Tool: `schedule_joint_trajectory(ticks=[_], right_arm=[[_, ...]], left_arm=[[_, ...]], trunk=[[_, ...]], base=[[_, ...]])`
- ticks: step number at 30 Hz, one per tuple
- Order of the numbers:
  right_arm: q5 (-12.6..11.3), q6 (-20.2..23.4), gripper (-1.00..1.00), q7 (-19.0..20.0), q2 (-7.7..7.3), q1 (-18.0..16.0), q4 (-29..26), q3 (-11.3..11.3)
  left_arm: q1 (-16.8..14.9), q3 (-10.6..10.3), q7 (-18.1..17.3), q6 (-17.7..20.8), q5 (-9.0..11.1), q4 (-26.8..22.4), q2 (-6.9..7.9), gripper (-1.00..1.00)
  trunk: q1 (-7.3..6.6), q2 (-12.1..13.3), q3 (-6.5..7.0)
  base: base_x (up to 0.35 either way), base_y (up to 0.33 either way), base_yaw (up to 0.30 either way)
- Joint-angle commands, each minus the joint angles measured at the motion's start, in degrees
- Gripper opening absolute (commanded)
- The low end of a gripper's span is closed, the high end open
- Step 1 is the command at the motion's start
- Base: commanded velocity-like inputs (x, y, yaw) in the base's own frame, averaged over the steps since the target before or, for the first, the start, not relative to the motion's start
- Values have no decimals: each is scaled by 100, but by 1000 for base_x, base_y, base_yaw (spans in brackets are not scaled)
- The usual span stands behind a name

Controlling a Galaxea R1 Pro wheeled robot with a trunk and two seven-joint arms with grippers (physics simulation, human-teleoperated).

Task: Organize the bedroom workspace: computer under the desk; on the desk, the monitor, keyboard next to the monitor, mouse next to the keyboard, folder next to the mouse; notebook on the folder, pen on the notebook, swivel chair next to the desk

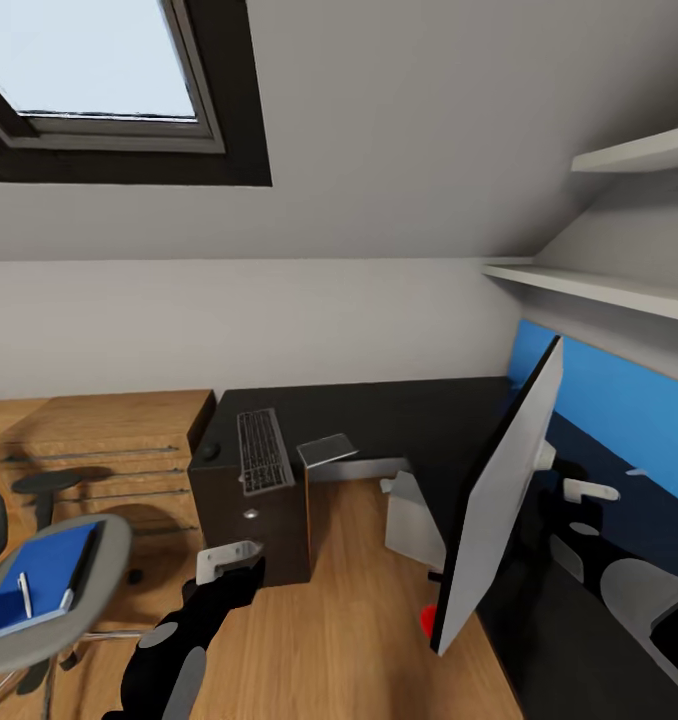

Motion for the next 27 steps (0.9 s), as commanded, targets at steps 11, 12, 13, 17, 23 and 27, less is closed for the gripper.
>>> schedule_joint_trajectory(ticks=[11,12,13,17,23,27], right_arm=[[-2,-10,-100,-24,3,-6,-14,63],[-4,-7,-100,-24,3,-9,-14,63],[-5,-2,-100,-25,3,-6,-16,70],[1,-9,-100,-38,9,-8,-23,77],[5,-10,-100,-49,28,-4,-23,87],[3,-10,-100,-50,29,-4,-23,84]], left_arm=[[-4,-6,54,20,61,-6,0,100],[-4,-6,53,20,59,-5,0,100],[-4,-6,53,20,60,-8,0,100],[-4,-6,53,20,58,-7,0,100],[-4,-6,53,20,62,-6,0,100],[-4,-6,54,20,61,-6,0,100]], trunk=[[-3,-7,-7],[-3,-7,-7],[-3,-7,-7],[-3,-7,-7],[-3,-7,-7],[-3,-7,-7]], base=[[-331,0,0],[-313,0,0],[-268,-140,0],[-263,-170,0],[-258,-189,84],[-258,-193,240]])
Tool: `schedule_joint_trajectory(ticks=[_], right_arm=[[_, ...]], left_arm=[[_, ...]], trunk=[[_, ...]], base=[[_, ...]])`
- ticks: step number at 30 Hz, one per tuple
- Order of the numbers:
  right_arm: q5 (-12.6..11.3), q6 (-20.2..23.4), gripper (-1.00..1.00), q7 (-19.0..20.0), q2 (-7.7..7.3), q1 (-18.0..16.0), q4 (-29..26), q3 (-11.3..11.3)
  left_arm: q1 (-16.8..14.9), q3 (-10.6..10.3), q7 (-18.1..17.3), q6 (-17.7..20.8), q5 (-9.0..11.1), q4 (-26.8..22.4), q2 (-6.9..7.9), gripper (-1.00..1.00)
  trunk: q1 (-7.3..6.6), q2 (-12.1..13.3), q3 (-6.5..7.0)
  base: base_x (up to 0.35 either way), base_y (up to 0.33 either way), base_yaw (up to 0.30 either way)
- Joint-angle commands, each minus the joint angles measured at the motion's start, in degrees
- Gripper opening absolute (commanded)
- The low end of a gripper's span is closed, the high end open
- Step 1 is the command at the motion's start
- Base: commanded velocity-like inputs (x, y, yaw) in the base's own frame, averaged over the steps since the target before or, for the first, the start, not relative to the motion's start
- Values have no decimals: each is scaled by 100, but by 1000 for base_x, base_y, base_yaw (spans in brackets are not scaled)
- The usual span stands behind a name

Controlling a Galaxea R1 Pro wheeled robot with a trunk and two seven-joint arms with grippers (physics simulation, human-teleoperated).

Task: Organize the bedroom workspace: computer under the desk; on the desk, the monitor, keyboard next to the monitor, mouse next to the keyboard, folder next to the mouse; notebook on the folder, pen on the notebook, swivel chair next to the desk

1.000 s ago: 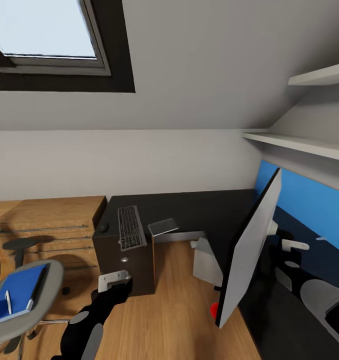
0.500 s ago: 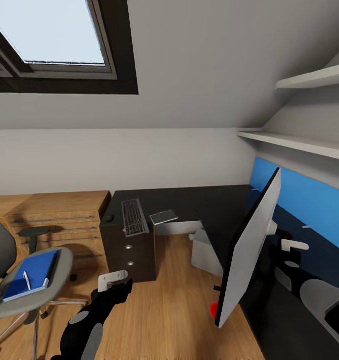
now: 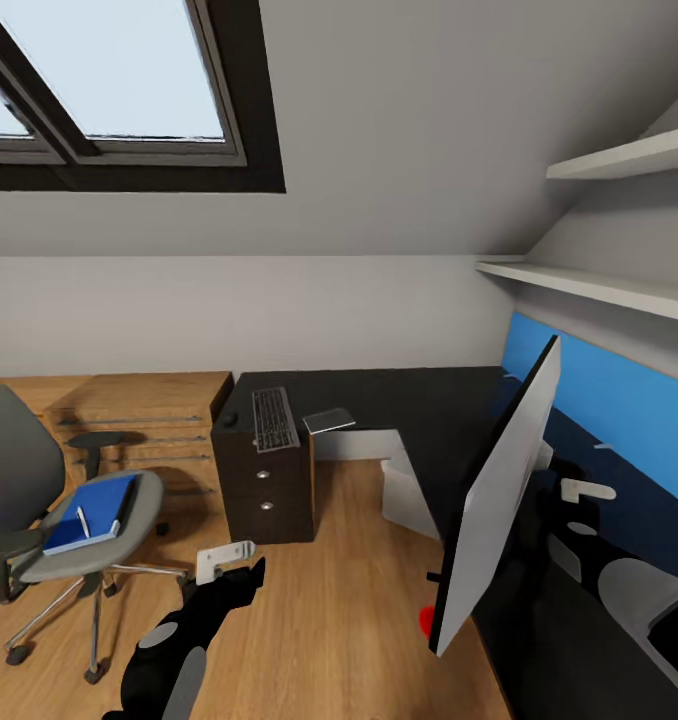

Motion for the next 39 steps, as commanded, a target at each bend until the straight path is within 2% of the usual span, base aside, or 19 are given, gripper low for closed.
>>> schedule_joint_trajectory(ticks=[1,12,39], right_arm=[[3,-3,-100,-23,-4,-6,-18,37],[3,-3,-100,-2,-3,-5,-18,33],[3,1,-100,-5,-3,-6,-18,26]], left_arm=[[-5,-7,52,21,62,-6,-1,100],[-5,-7,52,21,55,-9,-1,100],[-5,-3,53,21,55,-9,-1,100]], trunk=[[-2,-7,-7],[-2,-7,-7],[-2,-7,-7]], base=[[-258,-197,263],[-206,-253,252],[-1,-334,4]])
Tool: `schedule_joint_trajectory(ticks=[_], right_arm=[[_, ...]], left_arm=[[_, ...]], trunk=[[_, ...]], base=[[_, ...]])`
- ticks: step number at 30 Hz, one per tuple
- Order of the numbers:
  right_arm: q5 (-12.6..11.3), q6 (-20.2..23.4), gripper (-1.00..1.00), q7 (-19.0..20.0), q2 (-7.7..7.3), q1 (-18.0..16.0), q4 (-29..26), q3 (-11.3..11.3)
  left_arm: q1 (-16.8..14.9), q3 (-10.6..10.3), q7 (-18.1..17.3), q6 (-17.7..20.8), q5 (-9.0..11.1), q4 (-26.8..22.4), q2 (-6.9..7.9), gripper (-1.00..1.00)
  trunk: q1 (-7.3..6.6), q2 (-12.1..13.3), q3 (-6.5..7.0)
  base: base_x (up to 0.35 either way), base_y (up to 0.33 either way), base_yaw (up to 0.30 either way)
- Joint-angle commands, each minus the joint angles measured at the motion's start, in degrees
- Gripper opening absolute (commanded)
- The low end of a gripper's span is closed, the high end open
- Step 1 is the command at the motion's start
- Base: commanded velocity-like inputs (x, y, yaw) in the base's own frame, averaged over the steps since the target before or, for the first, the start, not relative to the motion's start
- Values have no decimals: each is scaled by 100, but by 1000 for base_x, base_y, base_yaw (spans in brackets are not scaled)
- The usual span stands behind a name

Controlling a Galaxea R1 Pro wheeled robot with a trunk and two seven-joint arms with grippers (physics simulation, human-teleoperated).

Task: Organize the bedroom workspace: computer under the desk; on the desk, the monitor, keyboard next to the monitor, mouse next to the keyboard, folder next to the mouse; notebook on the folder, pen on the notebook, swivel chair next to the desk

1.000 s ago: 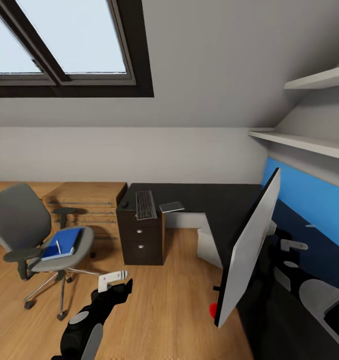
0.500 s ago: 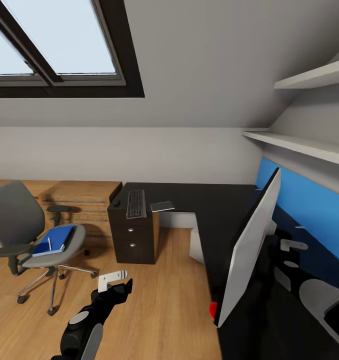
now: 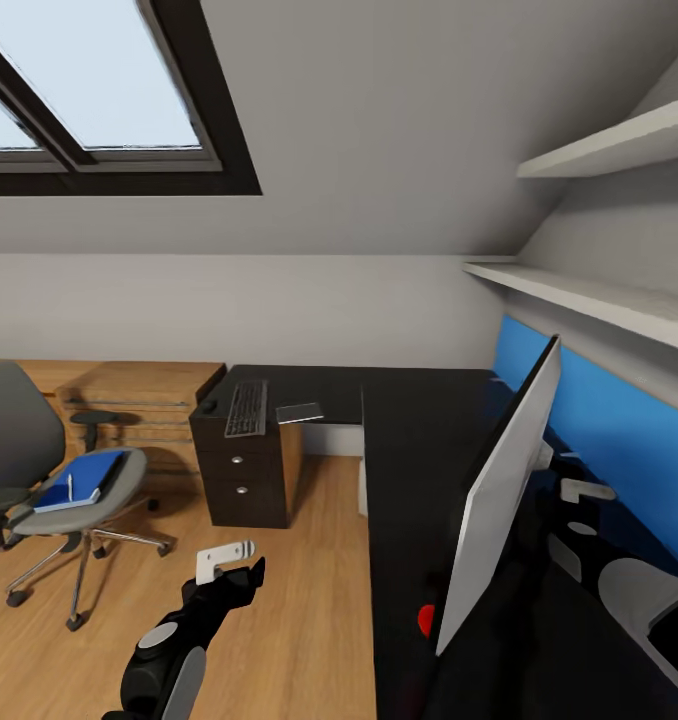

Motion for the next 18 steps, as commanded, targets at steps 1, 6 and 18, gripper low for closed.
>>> schedule_joint_trajectory(ticks=[1,6,18], right_arm=[[6,-5,-100,-24,-2,-5,-18,57],[6,5,-100,-24,-4,-4,-18,57],[6,9,-100,-23,-4,-4,-14,51]], left_arm=[[-4,-6,52,22,61,-8,-1,100],[-4,-8,52,22,61,-8,-1,100],[-4,-6,52,22,61,-7,-1,100]], trunk=[[0,-6,-7],[0,-6,-7],[0,-6,-7]], base=[[0,-220,0],[0,-195,0],[0,-83,0]])
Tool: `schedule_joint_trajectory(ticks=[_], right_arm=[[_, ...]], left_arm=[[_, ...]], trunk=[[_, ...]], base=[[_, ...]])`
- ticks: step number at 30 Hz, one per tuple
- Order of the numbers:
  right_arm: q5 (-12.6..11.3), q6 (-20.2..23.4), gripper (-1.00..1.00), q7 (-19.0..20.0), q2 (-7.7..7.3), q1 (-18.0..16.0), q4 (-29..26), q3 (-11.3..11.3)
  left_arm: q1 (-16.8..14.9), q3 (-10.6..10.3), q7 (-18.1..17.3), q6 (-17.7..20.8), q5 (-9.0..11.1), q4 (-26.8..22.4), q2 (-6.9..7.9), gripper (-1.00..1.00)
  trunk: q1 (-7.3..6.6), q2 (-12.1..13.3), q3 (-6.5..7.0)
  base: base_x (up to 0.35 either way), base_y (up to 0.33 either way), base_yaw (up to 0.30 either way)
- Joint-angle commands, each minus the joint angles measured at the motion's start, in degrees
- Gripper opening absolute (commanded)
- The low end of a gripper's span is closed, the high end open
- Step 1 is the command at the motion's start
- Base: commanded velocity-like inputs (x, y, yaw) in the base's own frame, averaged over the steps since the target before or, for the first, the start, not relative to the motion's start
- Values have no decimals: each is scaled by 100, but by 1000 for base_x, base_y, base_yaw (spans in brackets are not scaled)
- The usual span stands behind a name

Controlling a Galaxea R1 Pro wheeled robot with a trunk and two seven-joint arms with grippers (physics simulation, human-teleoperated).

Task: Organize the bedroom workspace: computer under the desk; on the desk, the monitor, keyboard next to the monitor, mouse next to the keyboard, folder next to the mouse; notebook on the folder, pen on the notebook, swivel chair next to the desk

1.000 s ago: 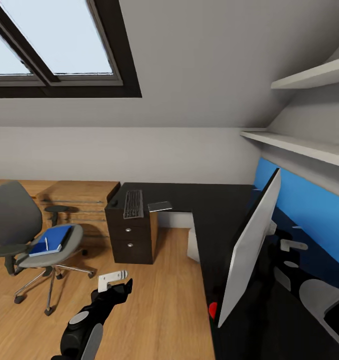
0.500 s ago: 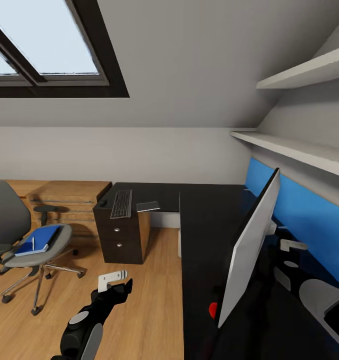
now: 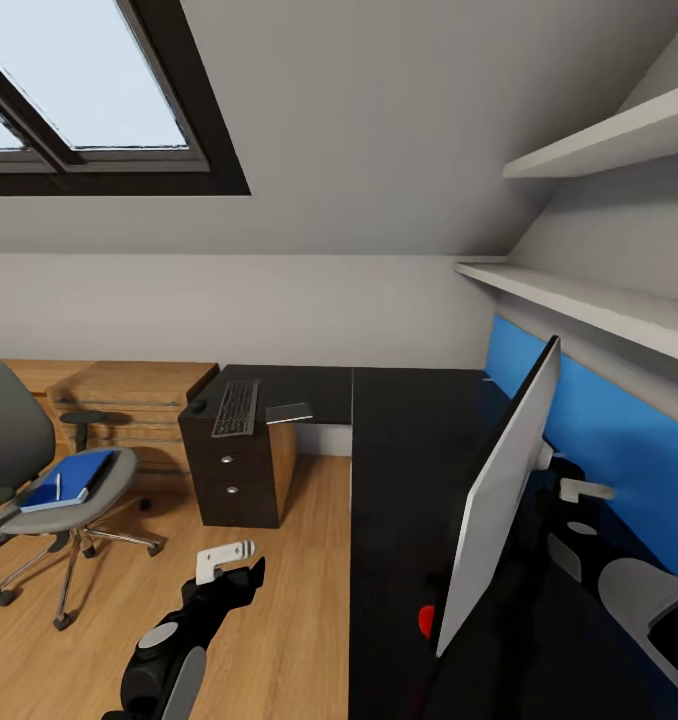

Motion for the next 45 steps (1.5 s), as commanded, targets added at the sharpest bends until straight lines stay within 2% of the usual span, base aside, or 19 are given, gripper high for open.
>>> schedule_joint_trajectory(ticks=[1,15,34,45], right_arm=[[-32,-13,-100,-30,-2,-4,-8,74],[-48,16,-100,-81,-8,-5,4,43],[-59,33,-100,-185,-10,-2,31,20],[-59,34,-100,-191,-10,-1,31,25]], left_arm=[[-4,-5,52,20,61,-6,0,100],[-4,-8,52,20,61,-6,0,100],[-4,-9,52,20,61,-2,0,100],[-4,-9,52,20,61,-2,0,100]], trunk=[[1,-6,-7],[1,-6,-7],[1,-6,-7],[1,-6,-7]], base=[[0,-6,0],[0,-1,0],[0,-201,0],[1,-32,0]])
